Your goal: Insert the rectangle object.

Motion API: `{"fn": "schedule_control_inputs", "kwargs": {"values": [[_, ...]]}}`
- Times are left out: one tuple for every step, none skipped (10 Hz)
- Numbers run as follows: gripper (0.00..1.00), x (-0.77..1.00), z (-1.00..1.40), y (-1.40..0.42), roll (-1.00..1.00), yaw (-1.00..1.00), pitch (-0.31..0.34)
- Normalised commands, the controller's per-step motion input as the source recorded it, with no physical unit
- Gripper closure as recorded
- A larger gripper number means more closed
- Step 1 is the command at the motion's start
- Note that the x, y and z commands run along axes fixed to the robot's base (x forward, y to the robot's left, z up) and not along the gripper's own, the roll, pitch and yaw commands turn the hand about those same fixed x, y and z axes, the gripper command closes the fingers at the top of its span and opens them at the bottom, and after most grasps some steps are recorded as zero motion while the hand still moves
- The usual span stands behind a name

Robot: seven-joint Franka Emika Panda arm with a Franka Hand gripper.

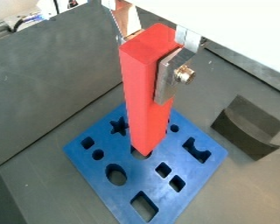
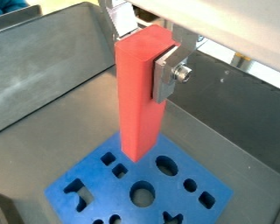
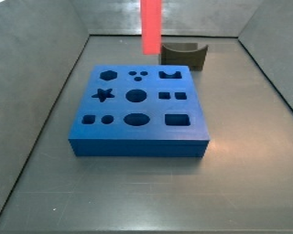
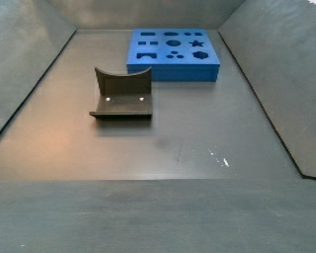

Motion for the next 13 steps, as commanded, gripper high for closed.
{"fn": "schedule_control_inputs", "kwargs": {"values": [[1.0,0.0,-0.07,0.0,0.02,-1.0,0.0],[1.0,0.0,-0.08,0.0,0.02,-1.0,0.0],[1.0,0.0,-0.08,0.0,0.02,-1.0,-0.003],[1.0,0.0,-0.04,0.0,0.0,-1.0,-0.003],[1.0,0.25,0.0,-0.04,0.0,-0.83,0.0],[1.0,0.39,0.0,-0.06,0.0,-0.71,0.0],[1.0,0.5,0.0,-0.08,0.0,-0.61,0.0],[1.0,0.54,0.0,-0.09,0.0,-0.58,0.0],[1.0,0.56,0.0,-0.09,0.0,-0.55,0.0],[1.0,0.53,0.0,-0.09,0.0,-0.58,0.0],[1.0,0.45,0.0,-0.08,0.0,-0.66,0.0],[1.0,0.17,-0.09,-0.03,0.03,-0.89,0.0],[1.0,0.0,-0.03,-0.03,0.0,-1.0,0.0]]}}
